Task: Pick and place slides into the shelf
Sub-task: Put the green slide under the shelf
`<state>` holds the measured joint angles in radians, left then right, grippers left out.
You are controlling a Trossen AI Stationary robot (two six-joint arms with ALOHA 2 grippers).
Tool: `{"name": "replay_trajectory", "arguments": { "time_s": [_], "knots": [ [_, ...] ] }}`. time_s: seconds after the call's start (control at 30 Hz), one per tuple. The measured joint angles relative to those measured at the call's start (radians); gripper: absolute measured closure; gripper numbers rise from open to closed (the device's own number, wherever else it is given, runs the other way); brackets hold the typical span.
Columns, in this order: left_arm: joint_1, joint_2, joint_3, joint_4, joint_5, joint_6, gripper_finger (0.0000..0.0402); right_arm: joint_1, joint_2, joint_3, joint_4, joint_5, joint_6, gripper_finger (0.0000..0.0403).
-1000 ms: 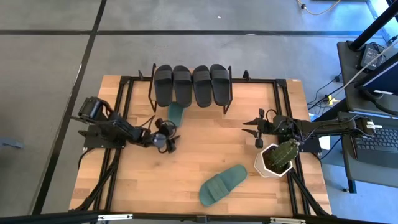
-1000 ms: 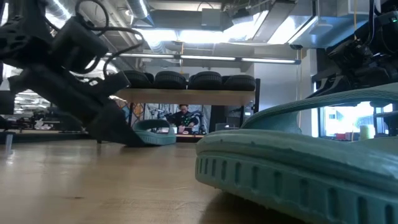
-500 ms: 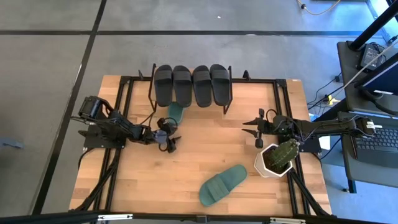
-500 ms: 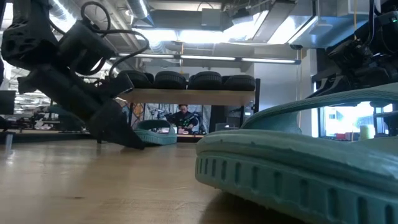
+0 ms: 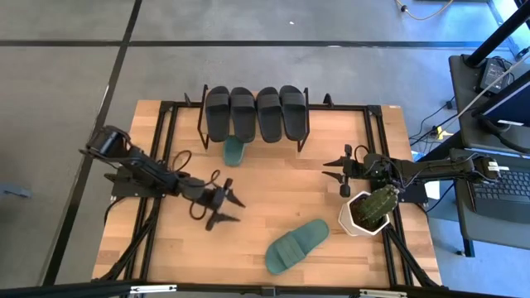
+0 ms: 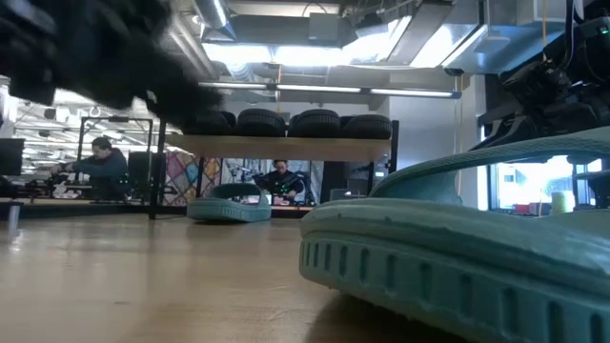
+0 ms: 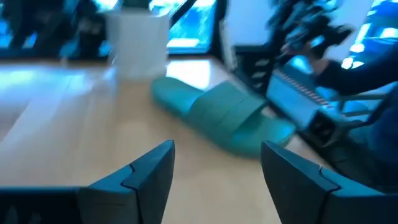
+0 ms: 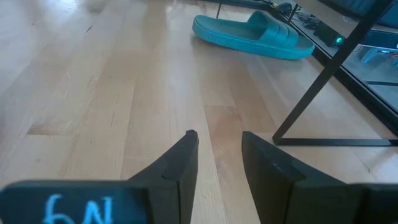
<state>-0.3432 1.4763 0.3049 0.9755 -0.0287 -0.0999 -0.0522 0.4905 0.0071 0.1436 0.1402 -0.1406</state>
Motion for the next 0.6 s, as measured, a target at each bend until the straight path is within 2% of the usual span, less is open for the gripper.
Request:
{"name": "replay_trajectory", "arguments": {
  "time_s": [0.2, 0.33, 0.43, 0.5, 0.6],
  "knots": [
    [-0.060, -0.059, 0.000, 0.010, -0.022, 0.100, 0.0172, 0.000, 0.000, 0.000, 0.039, 0.000, -0.023, 0.0277],
    [-0.066, -0.067, 0.000, 0.005, -0.072, 0.110, 0.0172, 0.000, 0.000, 0.000, 0.153, -0.003, -0.027, 0.0277],
    [-0.066, -0.067, 0.000, 0.004, -0.087, 0.111, 0.0172, 0.000, 0.000, 0.018, 0.172, -0.006, -0.025, 0.0277],
    [-0.065, -0.067, 0.000, 0.003, -0.093, 0.112, 0.0172, 0.000, 0.000, 0.042, 0.163, -0.042, -0.026, 0.0277],
    [-0.065, -0.067, 0.000, 0.002, -0.099, 0.112, 0.0172, 0.001, 0.007, 0.093, 0.096, -0.170, -0.057, 0.0277]
  ]
}}
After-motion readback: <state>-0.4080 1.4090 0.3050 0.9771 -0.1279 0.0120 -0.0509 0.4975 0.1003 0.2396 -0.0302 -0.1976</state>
